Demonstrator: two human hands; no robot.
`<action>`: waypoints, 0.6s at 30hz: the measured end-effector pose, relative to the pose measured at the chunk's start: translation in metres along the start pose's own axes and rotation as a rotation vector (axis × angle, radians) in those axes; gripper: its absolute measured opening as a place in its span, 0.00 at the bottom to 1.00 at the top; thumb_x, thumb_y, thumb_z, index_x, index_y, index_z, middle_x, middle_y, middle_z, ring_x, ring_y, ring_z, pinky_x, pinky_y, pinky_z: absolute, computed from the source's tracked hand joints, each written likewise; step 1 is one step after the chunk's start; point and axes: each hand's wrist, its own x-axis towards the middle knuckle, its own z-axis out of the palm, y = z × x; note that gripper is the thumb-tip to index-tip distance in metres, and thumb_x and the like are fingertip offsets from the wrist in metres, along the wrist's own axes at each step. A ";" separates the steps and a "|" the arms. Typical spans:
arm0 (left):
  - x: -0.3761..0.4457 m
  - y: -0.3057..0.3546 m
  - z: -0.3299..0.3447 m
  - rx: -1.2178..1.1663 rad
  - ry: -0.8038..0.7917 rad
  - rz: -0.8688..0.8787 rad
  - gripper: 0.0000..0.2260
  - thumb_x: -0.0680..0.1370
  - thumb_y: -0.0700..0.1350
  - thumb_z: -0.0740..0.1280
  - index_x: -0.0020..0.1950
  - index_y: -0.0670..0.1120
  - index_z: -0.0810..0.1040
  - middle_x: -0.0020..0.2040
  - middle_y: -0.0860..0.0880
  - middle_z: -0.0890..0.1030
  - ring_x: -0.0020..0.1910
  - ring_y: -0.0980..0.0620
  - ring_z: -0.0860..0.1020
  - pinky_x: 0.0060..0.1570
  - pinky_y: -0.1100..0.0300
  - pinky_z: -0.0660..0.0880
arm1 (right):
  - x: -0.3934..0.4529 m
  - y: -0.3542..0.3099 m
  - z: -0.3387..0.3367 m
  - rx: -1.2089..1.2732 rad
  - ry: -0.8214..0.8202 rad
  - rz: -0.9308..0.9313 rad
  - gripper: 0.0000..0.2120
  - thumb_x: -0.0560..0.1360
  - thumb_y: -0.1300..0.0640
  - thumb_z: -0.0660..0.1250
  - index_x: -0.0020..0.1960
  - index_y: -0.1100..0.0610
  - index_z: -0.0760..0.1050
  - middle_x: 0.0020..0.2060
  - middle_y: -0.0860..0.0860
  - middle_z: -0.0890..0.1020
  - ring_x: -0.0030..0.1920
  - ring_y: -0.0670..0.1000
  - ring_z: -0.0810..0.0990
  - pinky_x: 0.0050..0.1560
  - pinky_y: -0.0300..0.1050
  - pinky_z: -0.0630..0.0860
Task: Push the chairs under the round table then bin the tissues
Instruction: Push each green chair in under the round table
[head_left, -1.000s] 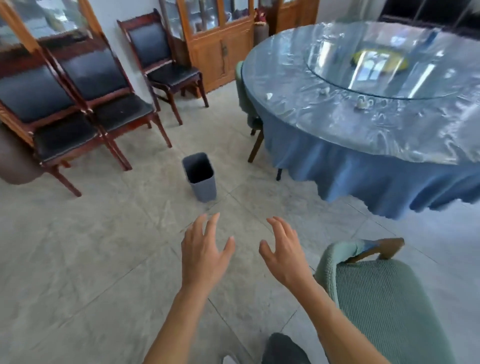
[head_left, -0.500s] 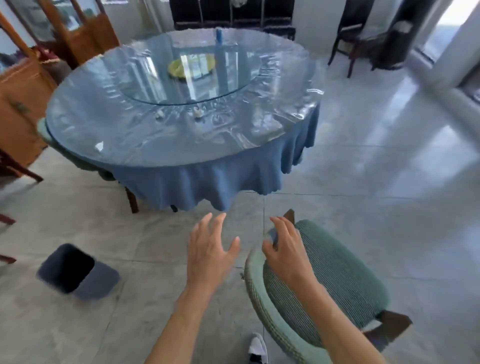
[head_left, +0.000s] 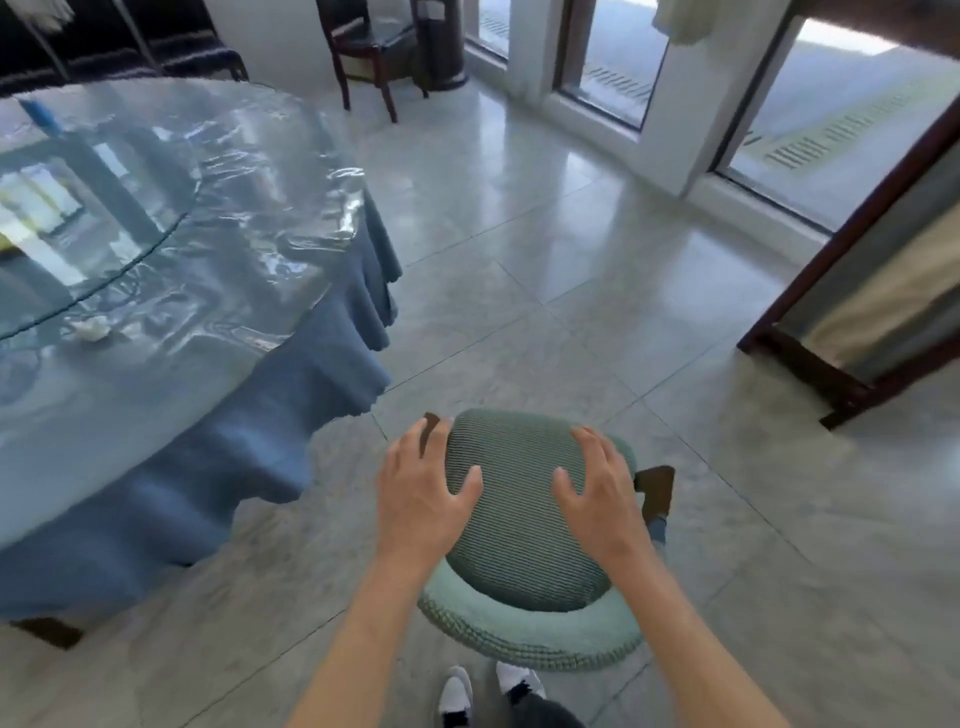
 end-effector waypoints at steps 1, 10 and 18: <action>0.000 0.001 0.002 -0.008 -0.021 0.034 0.28 0.75 0.59 0.66 0.72 0.53 0.66 0.71 0.44 0.70 0.70 0.42 0.67 0.69 0.44 0.67 | -0.007 0.004 -0.001 0.001 0.040 0.032 0.26 0.79 0.55 0.64 0.75 0.60 0.64 0.72 0.57 0.69 0.72 0.56 0.66 0.72 0.52 0.66; -0.020 0.006 0.012 -0.038 -0.120 0.227 0.28 0.76 0.59 0.65 0.73 0.53 0.65 0.72 0.43 0.70 0.69 0.42 0.68 0.66 0.44 0.71 | -0.062 0.009 0.000 0.003 0.225 0.133 0.26 0.78 0.57 0.66 0.74 0.61 0.65 0.72 0.57 0.70 0.74 0.55 0.65 0.74 0.59 0.63; -0.055 -0.007 0.034 -0.254 -0.208 0.069 0.28 0.76 0.56 0.68 0.74 0.54 0.64 0.73 0.48 0.67 0.71 0.47 0.67 0.68 0.45 0.69 | -0.092 0.033 0.018 0.073 0.275 0.301 0.26 0.77 0.56 0.66 0.73 0.60 0.67 0.71 0.56 0.71 0.73 0.55 0.66 0.73 0.57 0.65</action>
